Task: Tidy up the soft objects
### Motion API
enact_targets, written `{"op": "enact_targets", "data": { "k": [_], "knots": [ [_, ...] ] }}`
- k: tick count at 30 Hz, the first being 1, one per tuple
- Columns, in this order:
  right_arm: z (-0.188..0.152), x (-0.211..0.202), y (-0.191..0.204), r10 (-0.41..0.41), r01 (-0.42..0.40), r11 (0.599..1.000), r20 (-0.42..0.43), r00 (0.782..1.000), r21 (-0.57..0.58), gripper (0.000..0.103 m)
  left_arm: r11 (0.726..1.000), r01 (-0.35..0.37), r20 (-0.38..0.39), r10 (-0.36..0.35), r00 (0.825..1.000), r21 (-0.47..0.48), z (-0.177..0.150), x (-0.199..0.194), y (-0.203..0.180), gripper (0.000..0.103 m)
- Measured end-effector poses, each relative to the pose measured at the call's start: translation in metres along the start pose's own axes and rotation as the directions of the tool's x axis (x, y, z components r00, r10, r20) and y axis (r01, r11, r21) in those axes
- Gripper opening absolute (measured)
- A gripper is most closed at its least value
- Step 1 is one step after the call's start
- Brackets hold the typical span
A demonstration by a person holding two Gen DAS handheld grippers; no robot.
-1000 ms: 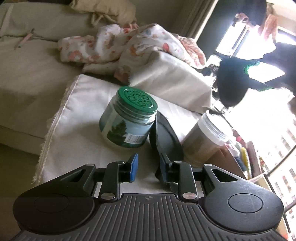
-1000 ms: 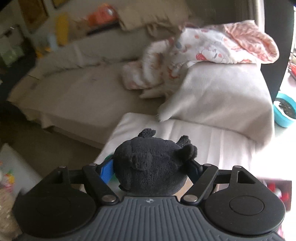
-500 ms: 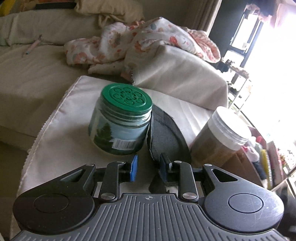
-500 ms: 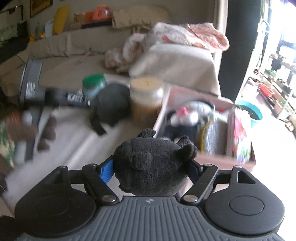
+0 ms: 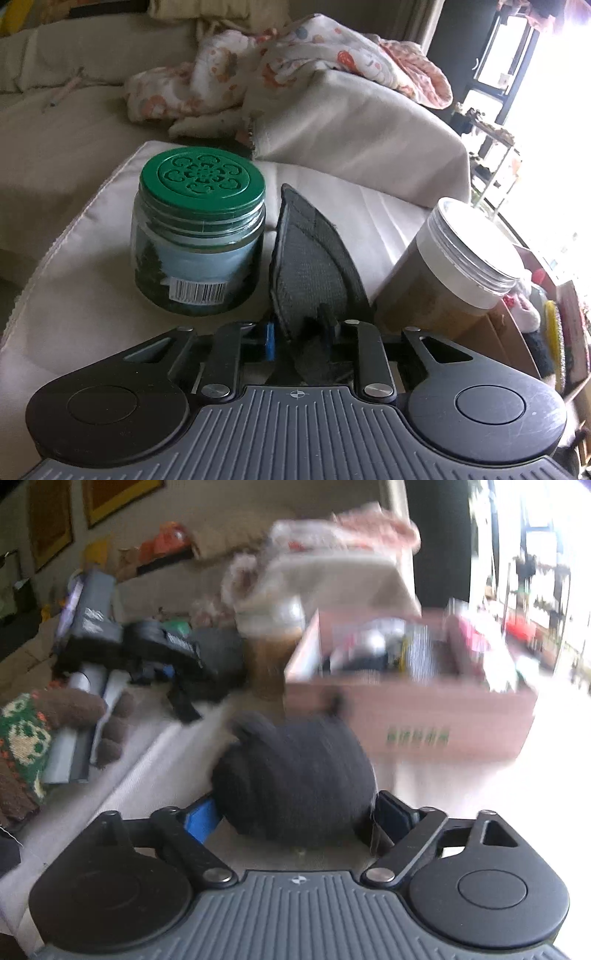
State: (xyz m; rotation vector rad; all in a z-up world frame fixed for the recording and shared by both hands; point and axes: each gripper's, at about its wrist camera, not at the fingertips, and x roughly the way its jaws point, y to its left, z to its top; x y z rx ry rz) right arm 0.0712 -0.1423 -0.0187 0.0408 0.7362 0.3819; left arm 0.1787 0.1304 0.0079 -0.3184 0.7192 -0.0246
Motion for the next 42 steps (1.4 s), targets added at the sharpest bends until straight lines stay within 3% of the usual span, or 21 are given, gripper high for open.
{"op": "enact_targets", "data": {
  "k": [6,12,15,18,24,33,42],
  "knots": [
    [-0.001,0.002,-0.006,0.011,-0.011,0.999,0.002,1.000,0.040,0.091,0.999,0.046,0.032,-0.046,0.998,-0.011,-0.004,-0.016,0.004,0.017],
    [-0.003,0.002,-0.013,0.029,-0.030,0.997,0.018,0.999,0.071,0.092,0.995,0.075,0.098,-0.081,0.992,0.068,-0.032,-0.075,-0.004,0.017],
    [-0.002,0.001,-0.017,0.043,-0.045,0.995,0.027,0.999,0.090,0.092,0.990,0.068,0.093,-0.080,0.992,0.123,-0.052,-0.109,-0.009,0.017],
    [-0.003,0.000,-0.019,0.051,-0.054,0.993,0.032,0.998,0.102,0.092,0.978,0.076,0.041,-0.086,0.995,0.194,-0.072,-0.127,-0.017,0.018],
    [-0.003,0.000,-0.018,0.055,-0.057,0.994,0.028,0.998,0.093,0.094,0.957,0.199,-0.086,-0.185,0.979,0.209,-0.096,-0.102,-0.032,0.024],
    [0.000,0.007,-0.007,0.054,-0.054,0.999,-0.025,0.998,-0.001,0.103,0.951,0.216,-0.011,-0.219,0.976,0.221,-0.106,-0.089,-0.044,0.024],
    [-0.001,0.016,0.016,-0.033,0.019,0.986,-0.081,0.996,-0.167,0.103,0.946,0.209,0.016,-0.220,0.975,0.249,-0.104,-0.082,-0.048,0.026]
  ]
}}
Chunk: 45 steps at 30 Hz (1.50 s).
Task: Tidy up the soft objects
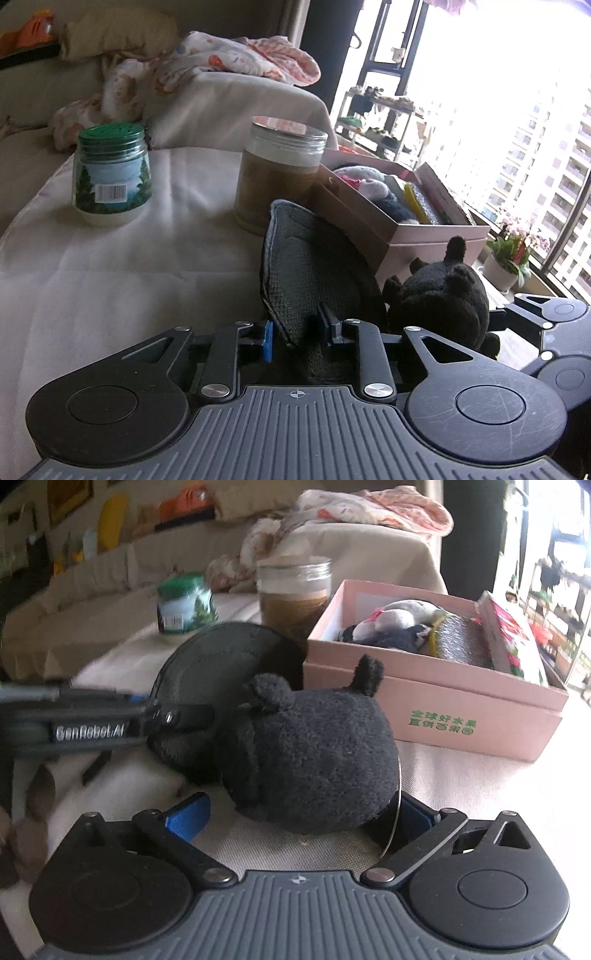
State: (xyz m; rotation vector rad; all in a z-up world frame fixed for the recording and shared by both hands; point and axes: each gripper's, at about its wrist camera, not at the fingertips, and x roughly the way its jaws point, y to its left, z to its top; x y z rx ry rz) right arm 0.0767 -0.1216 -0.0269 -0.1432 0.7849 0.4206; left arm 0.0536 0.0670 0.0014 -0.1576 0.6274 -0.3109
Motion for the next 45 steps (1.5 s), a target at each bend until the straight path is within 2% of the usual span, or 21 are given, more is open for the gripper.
{"op": "enact_targets", "data": {
  "k": [7,10,14,18,30,36,41,42,45],
  "knots": [
    [-0.001,-0.003,0.000,0.016,-0.016,1.000,0.006,1.000,-0.001,0.103,0.998,0.013,-0.006,-0.013,1.000,-0.064,0.009,0.012,0.011,0.026],
    [-0.003,-0.007,-0.003,0.006,-0.006,1.000,0.021,1.000,0.023,0.102,0.997,0.007,-0.010,-0.008,1.000,-0.072,0.014,0.016,0.014,0.022],
    [-0.006,-0.019,-0.008,-0.050,0.042,0.996,0.099,0.994,0.084,0.102,0.998,0.017,-0.006,-0.017,1.000,-0.065,0.013,0.007,0.014,0.019],
    [-0.011,-0.032,-0.011,-0.060,0.040,0.994,0.186,0.981,0.106,0.102,1.000,-0.025,-0.006,0.025,1.000,-0.015,0.004,-0.013,0.011,0.020],
    [-0.013,-0.042,-0.014,-0.067,0.036,0.991,0.255,0.965,0.126,0.102,0.998,-0.054,-0.019,0.054,0.998,-0.029,-0.009,-0.036,0.015,0.020],
    [-0.014,-0.047,-0.018,-0.035,-0.006,0.990,0.290,0.956,0.140,0.102,0.998,-0.062,-0.018,0.062,0.998,0.000,-0.008,-0.036,0.010,0.020],
    [-0.002,-0.045,-0.023,0.045,-0.116,0.966,0.291,0.956,0.231,0.101,0.998,-0.065,-0.026,0.065,0.998,0.008,-0.009,-0.037,0.009,0.020],
    [0.002,-0.042,-0.024,0.041,-0.114,0.962,0.281,0.959,0.247,0.100,0.998,-0.066,-0.026,0.066,0.997,0.009,-0.008,-0.037,0.009,0.020],
    [0.011,-0.033,-0.023,0.030,-0.092,0.963,0.239,0.971,0.252,0.080,0.998,-0.066,-0.028,0.066,0.997,0.014,-0.008,-0.038,0.009,0.020]
  ]
}}
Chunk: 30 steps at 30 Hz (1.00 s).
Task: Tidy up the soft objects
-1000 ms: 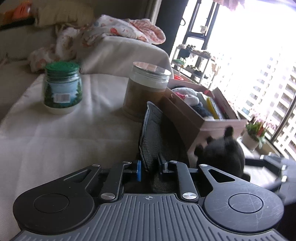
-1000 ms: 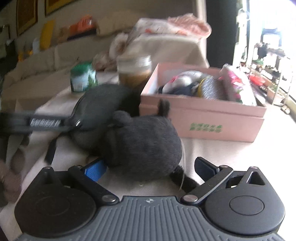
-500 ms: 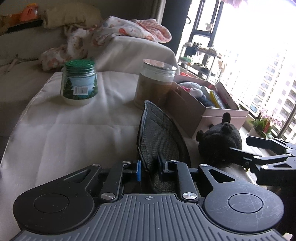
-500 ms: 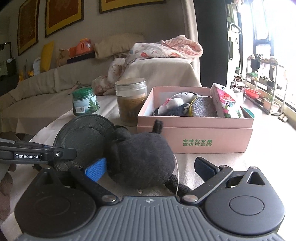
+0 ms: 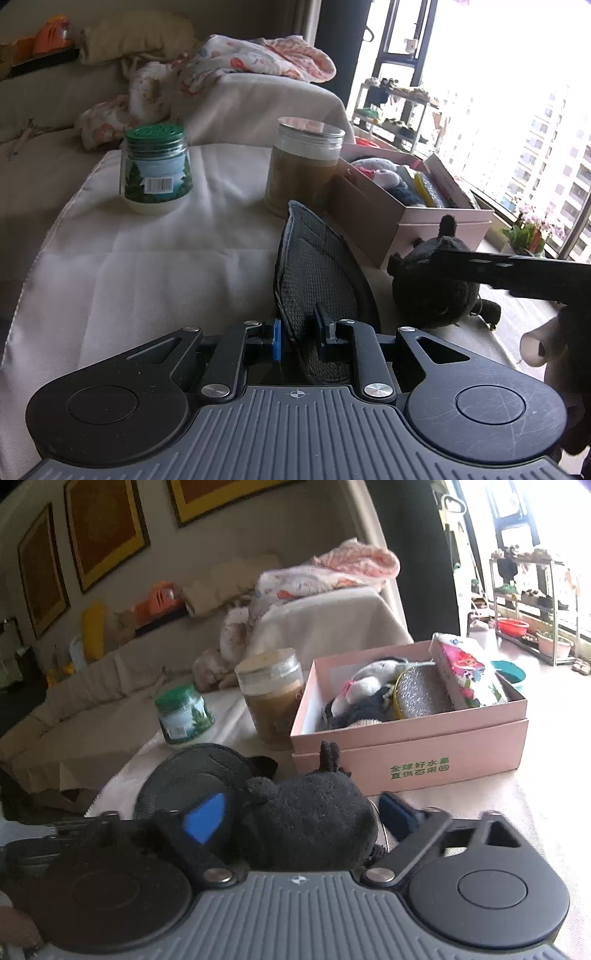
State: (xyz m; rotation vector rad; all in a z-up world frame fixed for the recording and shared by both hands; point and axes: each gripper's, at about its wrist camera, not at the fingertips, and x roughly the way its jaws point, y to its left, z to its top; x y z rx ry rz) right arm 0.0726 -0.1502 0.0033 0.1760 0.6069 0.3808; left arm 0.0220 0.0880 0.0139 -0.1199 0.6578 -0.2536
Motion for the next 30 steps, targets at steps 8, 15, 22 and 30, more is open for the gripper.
{"op": "enact_targets", "data": {
  "k": [8,15,22,30],
  "knots": [
    [-0.010,-0.029,0.005,0.024,-0.038,0.988,-0.093,0.995,-0.150,0.065,1.000,0.004,-0.003,-0.004,1.000,0.002,-0.001,-0.004,0.002,0.020],
    [-0.033,-0.057,-0.003,-0.160,0.132,0.958,-0.092,0.983,-0.255,0.065,1.000,0.015,-0.008,-0.015,1.000,0.015,-0.005,-0.011,0.004,0.020],
    [-0.019,-0.070,-0.001,-0.056,0.055,0.975,0.000,0.998,-0.217,0.085,1.000,0.011,-0.016,-0.011,1.000,0.009,-0.011,-0.021,0.009,0.020],
    [0.009,0.004,0.011,-0.051,0.044,0.990,-0.044,0.998,-0.135,0.085,1.000,0.010,-0.021,-0.010,1.000,0.015,-0.011,-0.025,0.010,0.020]
  ]
}}
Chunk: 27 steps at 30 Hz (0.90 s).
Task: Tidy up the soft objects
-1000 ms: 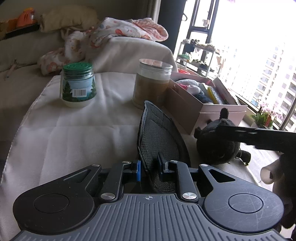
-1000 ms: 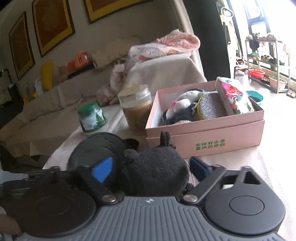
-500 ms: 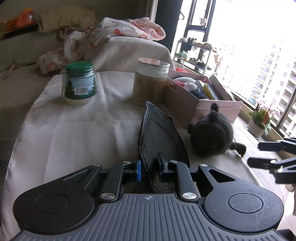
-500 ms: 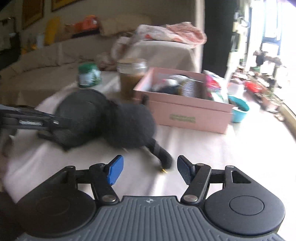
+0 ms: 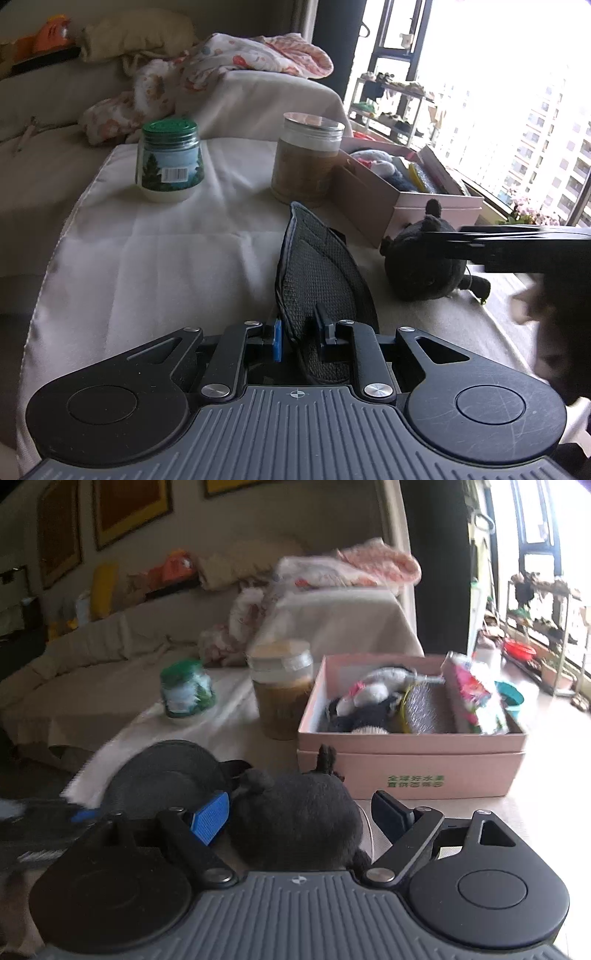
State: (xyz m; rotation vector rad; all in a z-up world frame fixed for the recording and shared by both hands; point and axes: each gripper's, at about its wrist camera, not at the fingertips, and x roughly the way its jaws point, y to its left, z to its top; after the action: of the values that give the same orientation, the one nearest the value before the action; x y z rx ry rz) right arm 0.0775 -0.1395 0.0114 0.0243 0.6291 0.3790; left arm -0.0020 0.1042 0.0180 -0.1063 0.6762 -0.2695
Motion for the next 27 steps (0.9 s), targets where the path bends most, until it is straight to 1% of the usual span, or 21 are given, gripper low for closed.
{"op": "enact_targets", "data": {
  "k": [1,2,4,5,8,12,17,20,22,25,27],
  "knots": [
    [0.000,0.010,-0.001,0.007,-0.007,1.000,-0.014,1.000,0.006,0.088,1.000,0.002,-0.001,-0.002,1.000,0.001,0.000,-0.001,0.001,0.020],
    [-0.001,0.016,-0.004,0.036,-0.036,0.999,-0.026,0.999,0.020,0.089,1.000,0.006,-0.001,-0.006,1.000,0.001,-0.001,-0.001,0.001,0.020],
    [-0.003,0.020,-0.009,0.082,-0.078,0.994,-0.048,0.996,0.071,0.088,1.000,0.012,-0.003,-0.012,1.000,0.000,-0.001,-0.001,0.003,0.020],
    [-0.004,0.020,-0.010,0.101,-0.096,0.992,-0.059,0.993,0.084,0.086,1.000,0.014,-0.004,-0.014,1.000,0.000,-0.001,0.000,0.003,0.020],
    [-0.006,0.009,-0.009,0.103,-0.099,0.993,-0.069,0.992,0.058,0.080,0.999,0.029,-0.008,-0.029,1.000,-0.012,-0.001,0.001,0.005,0.020],
    [-0.007,-0.023,-0.013,0.106,-0.104,0.993,-0.039,0.994,0.050,0.079,0.999,0.052,-0.012,-0.052,0.999,-0.012,-0.001,0.003,0.001,0.019],
    [-0.008,-0.072,-0.021,0.051,-0.052,0.998,0.035,0.998,0.022,0.079,0.998,0.059,-0.013,-0.059,0.998,0.023,0.000,0.002,-0.010,0.018],
    [-0.014,-0.089,-0.029,-0.021,0.020,1.000,0.063,0.998,0.011,0.079,0.997,0.068,-0.014,-0.068,0.998,0.041,0.004,0.000,-0.016,0.019],
    [-0.021,-0.092,-0.034,-0.060,0.059,0.998,0.059,0.996,0.020,0.079,0.995,0.094,-0.026,-0.093,0.995,0.042,0.008,0.002,-0.020,0.020],
    [-0.034,-0.092,-0.043,-0.071,0.069,0.996,0.031,0.997,0.051,0.079,0.988,0.148,-0.063,-0.146,0.987,0.034,0.016,0.014,-0.026,0.021],
    [-0.039,-0.090,-0.046,-0.074,0.073,0.995,0.023,0.997,0.062,0.079,0.984,0.176,-0.095,-0.174,0.980,0.014,0.020,0.027,-0.029,0.027]
  ]
}}
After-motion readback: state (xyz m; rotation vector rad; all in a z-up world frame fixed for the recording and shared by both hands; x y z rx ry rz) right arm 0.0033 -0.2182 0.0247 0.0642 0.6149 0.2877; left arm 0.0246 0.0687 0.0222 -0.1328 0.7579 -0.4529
